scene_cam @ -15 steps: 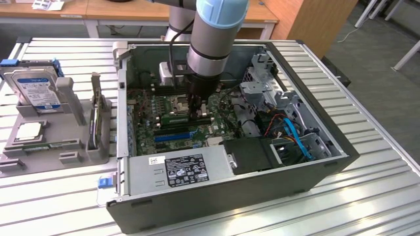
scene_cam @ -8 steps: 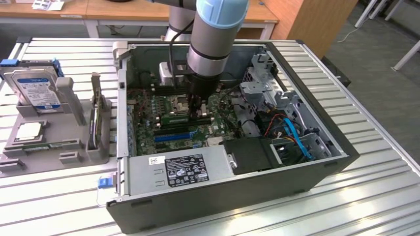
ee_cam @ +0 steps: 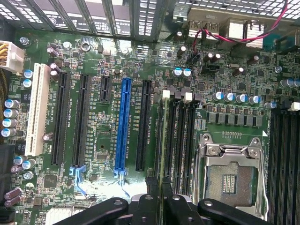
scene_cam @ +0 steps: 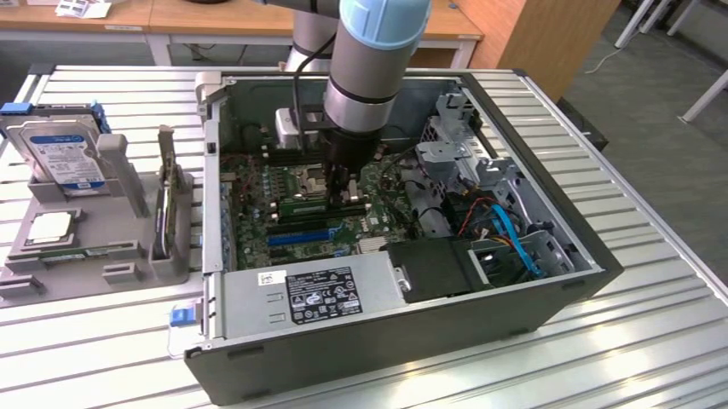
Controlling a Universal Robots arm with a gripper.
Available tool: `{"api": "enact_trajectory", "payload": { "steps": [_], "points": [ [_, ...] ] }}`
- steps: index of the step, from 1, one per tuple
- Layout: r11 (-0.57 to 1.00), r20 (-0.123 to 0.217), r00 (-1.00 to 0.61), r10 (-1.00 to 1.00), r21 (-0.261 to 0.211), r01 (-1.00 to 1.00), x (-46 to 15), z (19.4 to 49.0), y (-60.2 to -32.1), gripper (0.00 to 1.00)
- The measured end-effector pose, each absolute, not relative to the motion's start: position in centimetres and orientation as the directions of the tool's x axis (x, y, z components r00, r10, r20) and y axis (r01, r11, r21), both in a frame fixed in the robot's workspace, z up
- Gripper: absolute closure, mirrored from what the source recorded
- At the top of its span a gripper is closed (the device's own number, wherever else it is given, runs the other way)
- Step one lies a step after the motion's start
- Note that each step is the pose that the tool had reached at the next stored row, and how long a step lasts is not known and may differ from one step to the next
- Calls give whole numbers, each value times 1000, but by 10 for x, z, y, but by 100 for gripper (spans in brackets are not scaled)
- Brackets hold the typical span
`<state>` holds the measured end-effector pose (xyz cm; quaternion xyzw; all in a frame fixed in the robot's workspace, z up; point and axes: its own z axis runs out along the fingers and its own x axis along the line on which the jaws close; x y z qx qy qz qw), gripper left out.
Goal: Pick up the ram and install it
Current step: 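Insert the ram into the slot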
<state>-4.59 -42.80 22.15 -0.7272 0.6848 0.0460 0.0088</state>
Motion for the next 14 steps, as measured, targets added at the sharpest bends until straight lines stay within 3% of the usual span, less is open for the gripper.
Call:
{"api": "enact_trajectory", "payload": {
  "steps": [14],
  "points": [
    [-48,-79,44,-996,50,-998,-46,221,-427,86]
  ]
}}
